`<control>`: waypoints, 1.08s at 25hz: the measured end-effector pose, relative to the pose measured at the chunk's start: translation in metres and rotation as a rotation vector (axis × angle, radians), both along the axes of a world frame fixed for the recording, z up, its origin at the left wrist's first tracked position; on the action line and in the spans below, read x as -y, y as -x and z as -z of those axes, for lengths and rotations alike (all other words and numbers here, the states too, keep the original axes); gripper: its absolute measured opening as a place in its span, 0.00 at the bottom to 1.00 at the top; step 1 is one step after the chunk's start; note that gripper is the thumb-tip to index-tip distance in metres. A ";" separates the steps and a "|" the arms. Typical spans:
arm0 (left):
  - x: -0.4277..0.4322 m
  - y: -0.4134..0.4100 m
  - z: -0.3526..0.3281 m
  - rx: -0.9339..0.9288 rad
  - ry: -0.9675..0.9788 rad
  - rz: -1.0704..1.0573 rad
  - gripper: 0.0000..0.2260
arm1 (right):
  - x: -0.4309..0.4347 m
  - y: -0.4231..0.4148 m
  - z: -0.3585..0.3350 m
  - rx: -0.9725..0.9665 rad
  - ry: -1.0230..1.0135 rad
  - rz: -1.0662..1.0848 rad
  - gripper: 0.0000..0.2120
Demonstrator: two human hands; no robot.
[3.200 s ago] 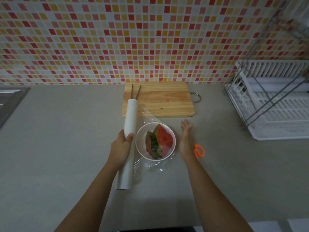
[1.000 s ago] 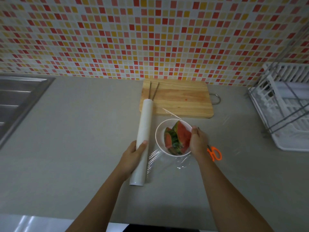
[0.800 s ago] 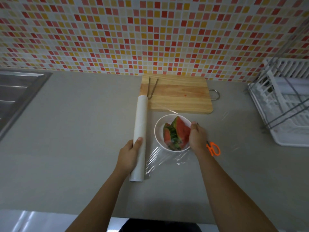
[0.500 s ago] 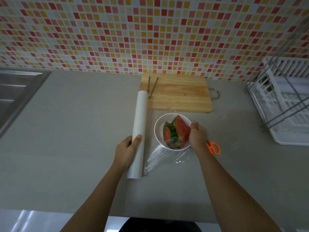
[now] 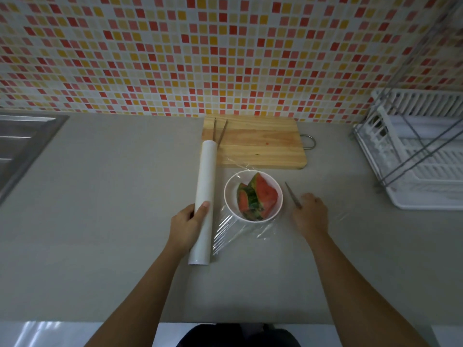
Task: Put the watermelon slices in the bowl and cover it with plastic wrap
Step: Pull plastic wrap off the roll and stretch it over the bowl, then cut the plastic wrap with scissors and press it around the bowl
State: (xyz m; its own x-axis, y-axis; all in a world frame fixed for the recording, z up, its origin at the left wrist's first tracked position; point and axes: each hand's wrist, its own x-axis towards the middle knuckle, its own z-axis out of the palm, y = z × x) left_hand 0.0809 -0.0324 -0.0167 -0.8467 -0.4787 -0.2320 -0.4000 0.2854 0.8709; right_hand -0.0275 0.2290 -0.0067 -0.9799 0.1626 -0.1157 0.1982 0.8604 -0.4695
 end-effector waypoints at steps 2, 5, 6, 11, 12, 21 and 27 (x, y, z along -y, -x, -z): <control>0.000 0.000 0.001 -0.005 -0.005 -0.002 0.24 | -0.006 -0.013 0.007 0.080 -0.116 -0.024 0.16; 0.000 -0.001 0.001 -0.007 -0.004 -0.008 0.24 | -0.009 -0.018 0.011 0.059 -0.094 -0.032 0.14; 0.000 -0.001 0.002 -0.004 0.003 -0.010 0.24 | -0.012 -0.019 0.012 0.050 -0.076 -0.030 0.14; -0.002 0.000 0.000 0.003 0.001 -0.025 0.20 | -0.019 -0.029 0.017 -0.033 -0.062 0.013 0.13; -0.002 0.000 -0.001 -0.005 -0.013 -0.025 0.19 | -0.019 -0.030 0.017 -0.051 -0.048 0.035 0.14; 0.001 -0.006 0.000 -0.067 -0.130 -0.013 0.13 | 0.043 -0.066 -0.016 -0.123 0.814 -0.056 0.15; 0.001 -0.007 -0.001 -0.073 -0.102 -0.011 0.18 | 0.074 -0.117 -0.017 0.046 1.040 -0.232 0.14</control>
State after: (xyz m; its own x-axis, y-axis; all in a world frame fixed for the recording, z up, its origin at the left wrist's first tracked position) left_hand 0.0883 -0.0334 -0.0162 -0.8581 -0.4649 -0.2178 -0.3367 0.1894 0.9224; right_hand 0.0894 0.1550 0.0106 -0.9654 -0.2272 -0.1279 0.1171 0.0602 -0.9913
